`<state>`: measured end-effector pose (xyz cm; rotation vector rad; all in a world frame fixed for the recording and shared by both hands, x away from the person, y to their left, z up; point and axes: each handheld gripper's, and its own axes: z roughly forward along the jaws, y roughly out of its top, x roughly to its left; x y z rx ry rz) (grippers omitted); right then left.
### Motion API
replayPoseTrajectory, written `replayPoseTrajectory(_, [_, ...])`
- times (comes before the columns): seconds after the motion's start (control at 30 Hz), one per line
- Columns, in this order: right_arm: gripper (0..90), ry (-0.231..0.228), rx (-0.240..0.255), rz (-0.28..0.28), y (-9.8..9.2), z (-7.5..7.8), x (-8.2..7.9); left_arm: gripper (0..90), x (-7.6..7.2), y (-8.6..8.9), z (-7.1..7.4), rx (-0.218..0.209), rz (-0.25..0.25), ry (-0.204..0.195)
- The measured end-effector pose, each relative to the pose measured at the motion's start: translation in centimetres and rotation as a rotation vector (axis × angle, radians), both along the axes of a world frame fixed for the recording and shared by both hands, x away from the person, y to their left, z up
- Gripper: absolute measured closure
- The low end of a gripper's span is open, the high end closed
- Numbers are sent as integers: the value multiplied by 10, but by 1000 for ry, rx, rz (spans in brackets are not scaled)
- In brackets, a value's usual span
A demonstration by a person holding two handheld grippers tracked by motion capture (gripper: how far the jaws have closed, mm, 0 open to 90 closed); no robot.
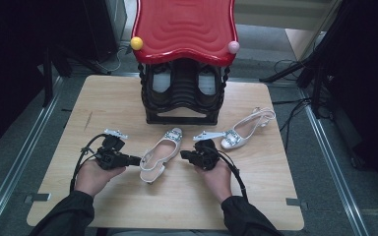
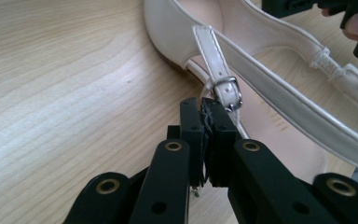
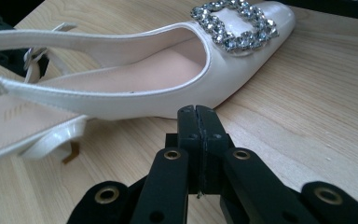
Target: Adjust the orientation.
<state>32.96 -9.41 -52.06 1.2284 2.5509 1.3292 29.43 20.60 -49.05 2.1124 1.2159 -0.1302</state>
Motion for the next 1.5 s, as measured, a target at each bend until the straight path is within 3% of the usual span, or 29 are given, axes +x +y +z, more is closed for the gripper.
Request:
replayPoseTrajectory(0.23, [900, -2, 3, 3, 2, 0, 0, 878, -4, -10, 0, -7, -26, -2])
replayPoseTrajectory(0.4, [900, -2, 4, 9, 3, 1, 0, 878, -7, -14, -1, -46, -27, 11])
replayPoseTrajectory(0.53, [900, -3, 0, 13, 4, 2, -1, 860, -9, -18, -1, -28, -54, 11])
replayPoseTrajectory(0.67, [884, -10, -9, 15, 4, 3, -1, 839, -8, -15, 0, -35, -34, 3])
replayPoseTrajectory(0.83, [753, -11, -1, 12, 0, 8, 1, 742, -6, -8, 6, -40, -12, -19])
replayPoseTrajectory(0.97, [656, -15, 8, 9, -7, 12, 3, 579, -3, -1, 10, -32, 4, -68])
replayPoseTrajectory(1.1, [474, -28, 11, -5, -16, 17, 5, 441, 0, 3, 12, -62, 18, -85])
replayPoseTrajectory(1.2, [413, -33, 11, -25, -24, 20, 7, 405, 1, 5, 12, -49, 18, -92])
replayPoseTrajectory(1.4, [374, -57, -6, -41, -38, 29, 9, 384, 3, 8, 13, -88, 6, -86])
replayPoseTrajectory(1.5, [374, -54, -8, -45, -46, 32, 10, 379, 5, 9, 13, -87, 1, -85])
